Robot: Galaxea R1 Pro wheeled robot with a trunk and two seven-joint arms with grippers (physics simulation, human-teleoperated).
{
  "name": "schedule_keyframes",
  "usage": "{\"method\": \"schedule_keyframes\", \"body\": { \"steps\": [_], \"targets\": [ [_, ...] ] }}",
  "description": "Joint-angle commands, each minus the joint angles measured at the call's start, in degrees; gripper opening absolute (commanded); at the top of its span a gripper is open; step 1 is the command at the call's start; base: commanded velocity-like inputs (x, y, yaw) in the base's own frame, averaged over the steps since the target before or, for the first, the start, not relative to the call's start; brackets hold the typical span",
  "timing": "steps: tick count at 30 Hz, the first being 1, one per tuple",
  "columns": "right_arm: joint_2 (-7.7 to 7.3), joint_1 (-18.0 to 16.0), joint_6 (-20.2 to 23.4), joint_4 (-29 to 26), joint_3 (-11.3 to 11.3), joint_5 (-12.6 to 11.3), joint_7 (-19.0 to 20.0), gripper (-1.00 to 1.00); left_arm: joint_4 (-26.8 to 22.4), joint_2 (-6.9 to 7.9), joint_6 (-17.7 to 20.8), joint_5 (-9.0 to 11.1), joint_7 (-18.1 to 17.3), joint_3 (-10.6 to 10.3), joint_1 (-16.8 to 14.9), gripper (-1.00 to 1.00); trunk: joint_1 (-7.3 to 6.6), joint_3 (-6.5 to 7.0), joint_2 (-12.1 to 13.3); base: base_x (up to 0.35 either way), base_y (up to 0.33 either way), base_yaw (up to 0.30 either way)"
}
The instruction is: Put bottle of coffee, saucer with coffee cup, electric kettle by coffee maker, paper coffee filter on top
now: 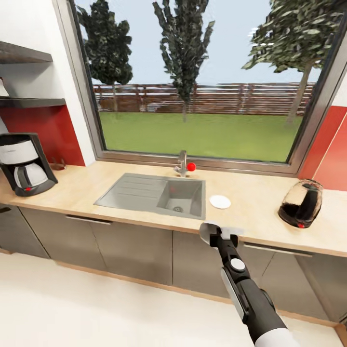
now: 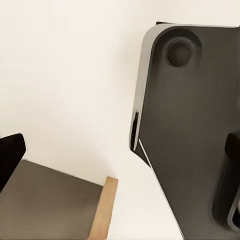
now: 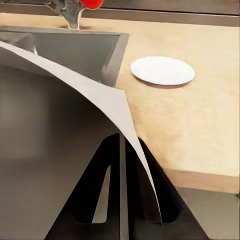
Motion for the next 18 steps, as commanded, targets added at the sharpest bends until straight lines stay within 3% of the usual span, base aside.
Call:
{"method": "schedule_keyframes", "body": {
  "steps": [1, 18],
  "targets": [
    [0.00, -0.05, 0.34, -0.07, 0.15, -0.20, -0.34, -1.00, -0.10, 0.07, -0.08, 0.26, -0.11, 0.37, 0.03, 1.00, 0.05, -0.07, -0.11, 0.124, 0.317, 0.275],
    [0.04, -0.05, 0.30, -0.07, 0.16, -0.19, -0.34, -1.00, -0.10, 0.10, -0.12, 0.41, -0.11, 0.37, 0.03, 1.00, 0.05, 0.52, -0.11, 0.225, 0.267, 0.275]
  ]
}}
